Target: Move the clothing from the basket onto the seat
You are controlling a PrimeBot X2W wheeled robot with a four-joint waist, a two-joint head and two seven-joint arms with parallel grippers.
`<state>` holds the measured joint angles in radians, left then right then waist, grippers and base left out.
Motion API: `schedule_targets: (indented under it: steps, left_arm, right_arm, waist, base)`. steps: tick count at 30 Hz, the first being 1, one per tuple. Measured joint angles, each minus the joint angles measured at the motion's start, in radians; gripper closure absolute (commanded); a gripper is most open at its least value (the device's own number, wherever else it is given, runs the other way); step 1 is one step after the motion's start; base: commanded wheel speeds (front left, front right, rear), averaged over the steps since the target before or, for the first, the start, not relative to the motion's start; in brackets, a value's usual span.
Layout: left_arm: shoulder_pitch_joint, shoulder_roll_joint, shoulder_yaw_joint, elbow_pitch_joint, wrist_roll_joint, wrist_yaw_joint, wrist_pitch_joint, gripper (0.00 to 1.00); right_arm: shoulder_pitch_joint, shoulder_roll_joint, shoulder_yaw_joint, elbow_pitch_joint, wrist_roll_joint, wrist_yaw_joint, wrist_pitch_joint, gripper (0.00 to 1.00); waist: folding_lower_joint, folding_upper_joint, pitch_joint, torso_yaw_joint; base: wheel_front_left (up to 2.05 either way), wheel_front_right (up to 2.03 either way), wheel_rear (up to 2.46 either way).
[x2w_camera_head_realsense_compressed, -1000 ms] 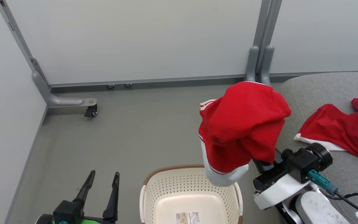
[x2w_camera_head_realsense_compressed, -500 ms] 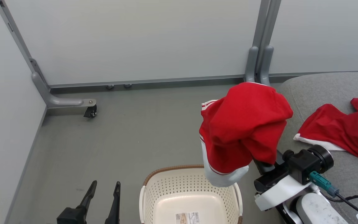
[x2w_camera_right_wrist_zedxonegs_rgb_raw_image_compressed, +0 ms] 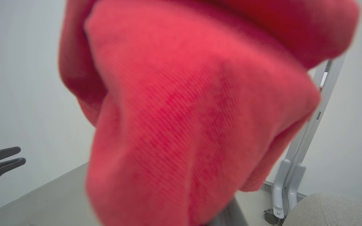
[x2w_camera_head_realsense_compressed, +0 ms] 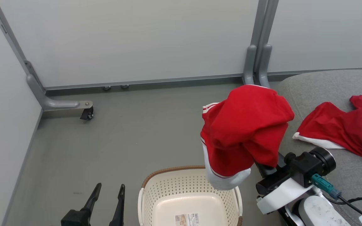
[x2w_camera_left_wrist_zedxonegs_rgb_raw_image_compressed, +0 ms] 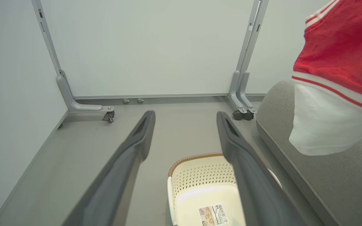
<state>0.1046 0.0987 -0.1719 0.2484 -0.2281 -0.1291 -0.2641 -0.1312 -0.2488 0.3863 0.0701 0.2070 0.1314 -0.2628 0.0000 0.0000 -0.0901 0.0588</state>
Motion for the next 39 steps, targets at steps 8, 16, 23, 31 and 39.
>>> schedule_targets:
  steps: [8,16,23,31,39]
  left_arm:
    - [-0.001,-0.004,-0.008,0.001,0.000,0.000,0.000,0.00]
    - [-0.006,-0.014,-0.022,0.002,-0.001,0.000,0.000,0.00]
    - [-0.019,-0.020,-0.027,0.004,-0.001,0.000,0.000,0.00]
    - [-0.047,-0.029,-0.030,0.004,-0.007,0.000,0.000,0.00]
    - [-0.143,-0.021,-0.110,0.036,-0.012,0.000,0.000,0.00]
  right_arm:
    - [-0.017,-0.018,0.004,0.000,-0.001,0.000,0.000,1.00]
    - [-0.019,-0.035,-0.012,0.001,-0.004,0.000,0.000,1.00]
    - [-0.018,-0.042,-0.047,-0.004,-0.007,0.000,0.000,1.00]
    - [-0.012,-0.049,-0.090,-0.010,-0.009,0.000,0.000,1.00]
    - [0.037,-0.015,-0.235,-0.057,-0.032,0.000,0.000,1.00]
  waist:
    - [0.0000,0.0000,0.007,-0.072]
    - [0.0000,0.0000,0.017,-0.179]
    - [0.0000,0.0000,0.028,-0.294]
    - [0.0000,0.0001,0.048,-0.430]
    - [0.0000,0.0001,0.109,-0.526]
  base:
    - [0.00,0.00,0.00]
    - [0.00,0.00,0.00]
    - [0.00,0.00,0.00]
    - [0.00,0.00,0.00]
    - [0.00,0.00,0.00]
